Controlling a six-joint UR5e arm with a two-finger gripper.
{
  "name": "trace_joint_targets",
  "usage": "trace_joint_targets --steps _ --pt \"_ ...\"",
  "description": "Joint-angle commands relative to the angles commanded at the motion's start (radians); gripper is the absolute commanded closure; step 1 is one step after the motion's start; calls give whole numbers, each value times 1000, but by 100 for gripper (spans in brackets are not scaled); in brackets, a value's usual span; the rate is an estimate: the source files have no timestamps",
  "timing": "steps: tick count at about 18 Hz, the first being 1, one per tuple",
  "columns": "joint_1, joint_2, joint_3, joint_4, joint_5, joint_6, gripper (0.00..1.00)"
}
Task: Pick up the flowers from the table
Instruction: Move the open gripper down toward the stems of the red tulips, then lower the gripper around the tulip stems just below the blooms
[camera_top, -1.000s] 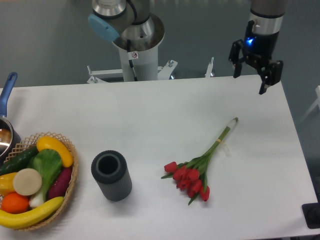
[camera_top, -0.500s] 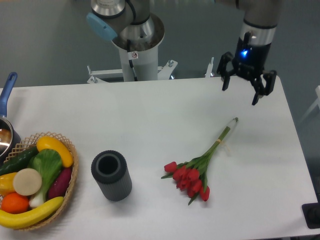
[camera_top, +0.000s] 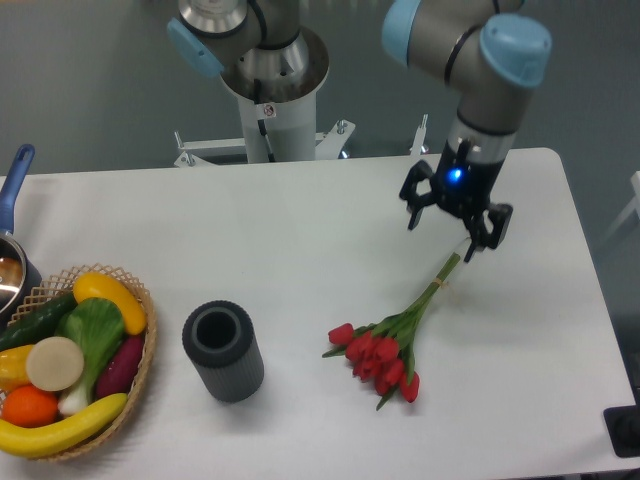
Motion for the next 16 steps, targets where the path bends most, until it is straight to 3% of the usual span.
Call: trace_joint_targets --steps 5,16 --pt "-9 -66 11 16 41 -16 0" --pt "-48 -153 12 20 55 -17 0"
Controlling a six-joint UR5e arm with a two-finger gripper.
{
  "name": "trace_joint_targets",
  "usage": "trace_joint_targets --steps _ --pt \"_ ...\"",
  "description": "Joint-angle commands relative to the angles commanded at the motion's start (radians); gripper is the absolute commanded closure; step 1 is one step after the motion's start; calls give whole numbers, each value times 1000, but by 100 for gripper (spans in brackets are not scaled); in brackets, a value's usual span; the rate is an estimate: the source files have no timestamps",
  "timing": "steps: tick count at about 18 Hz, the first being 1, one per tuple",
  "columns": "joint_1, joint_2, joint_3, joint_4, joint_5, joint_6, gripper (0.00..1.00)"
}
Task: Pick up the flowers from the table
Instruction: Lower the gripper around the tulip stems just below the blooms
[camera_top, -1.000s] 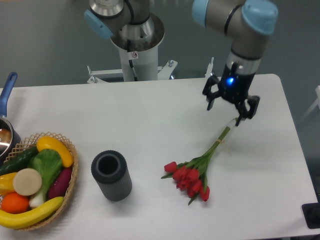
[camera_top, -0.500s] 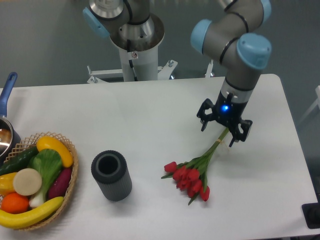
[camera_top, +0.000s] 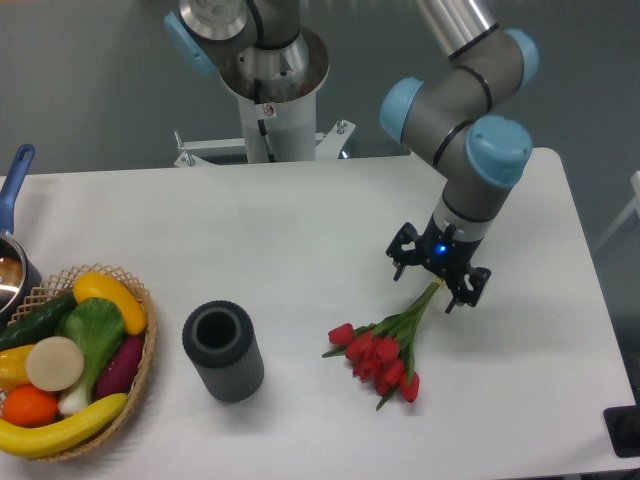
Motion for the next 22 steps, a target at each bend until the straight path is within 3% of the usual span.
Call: trace_joint_targets --steps 3,13,17,22 --pt "-3 -29 -8 21 2 -3 0" --pt "-5 -49 -17 49 15 -25 0" --pt "-23 -66 -23 103 15 -18 0" --pt "-34 -72 -24 109 54 -21 0"
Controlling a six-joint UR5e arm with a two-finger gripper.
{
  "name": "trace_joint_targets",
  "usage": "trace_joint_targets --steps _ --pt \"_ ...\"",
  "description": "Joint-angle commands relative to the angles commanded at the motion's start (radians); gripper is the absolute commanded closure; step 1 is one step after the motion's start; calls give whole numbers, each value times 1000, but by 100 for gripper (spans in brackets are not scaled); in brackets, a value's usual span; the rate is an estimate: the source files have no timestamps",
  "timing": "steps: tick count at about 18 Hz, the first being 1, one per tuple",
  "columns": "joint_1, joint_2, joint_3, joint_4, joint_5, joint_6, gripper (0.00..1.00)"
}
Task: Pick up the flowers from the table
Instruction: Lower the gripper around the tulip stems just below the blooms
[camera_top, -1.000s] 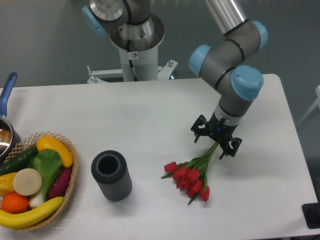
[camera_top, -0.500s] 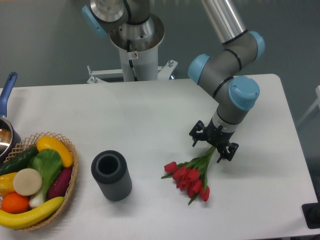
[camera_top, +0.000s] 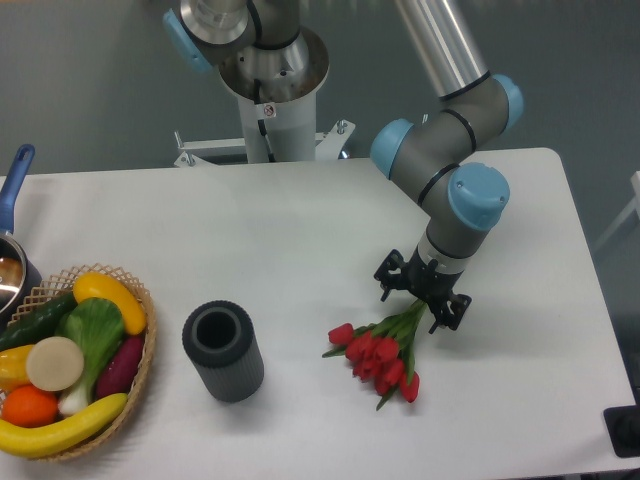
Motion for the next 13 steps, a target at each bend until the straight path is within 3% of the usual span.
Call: trace_joint_targets --steps 8,10,13 --pt "-20 -14 -9 0 3 -3 1" --pt "-22 -11 -21 0 5 -6 35" --pt "-22 -11 -21 9 3 -8 38"
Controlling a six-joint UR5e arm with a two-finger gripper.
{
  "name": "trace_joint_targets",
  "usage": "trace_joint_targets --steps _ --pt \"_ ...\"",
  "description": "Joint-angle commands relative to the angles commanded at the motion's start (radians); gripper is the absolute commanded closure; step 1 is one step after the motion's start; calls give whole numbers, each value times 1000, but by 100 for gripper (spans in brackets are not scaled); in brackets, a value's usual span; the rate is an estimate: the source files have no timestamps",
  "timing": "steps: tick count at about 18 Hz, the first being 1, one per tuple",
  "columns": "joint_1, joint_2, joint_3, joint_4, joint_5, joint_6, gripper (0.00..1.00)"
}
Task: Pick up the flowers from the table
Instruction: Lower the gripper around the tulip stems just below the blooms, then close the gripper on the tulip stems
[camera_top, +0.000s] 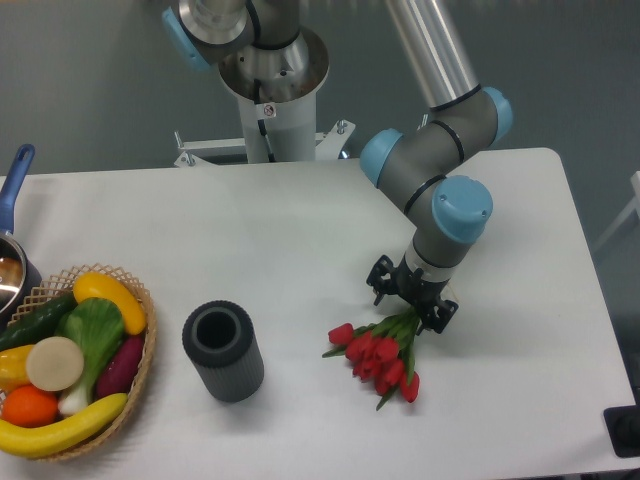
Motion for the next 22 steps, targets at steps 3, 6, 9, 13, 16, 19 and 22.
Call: trace_joint_targets --steps 3,6,9,13,16,19,22 --pt "0 0 2 2 0 0 42" --pt "2 2 8 0 0 2 48" --pt "5 8 9 0 0 -8 55" --pt "6 11 8 0 -2 -21 64" --pt "8 18 9 0 -2 -25 67" --pt "8 21 23 0 -2 -26 67" --pt "8 79 18 0 -5 -18 67"
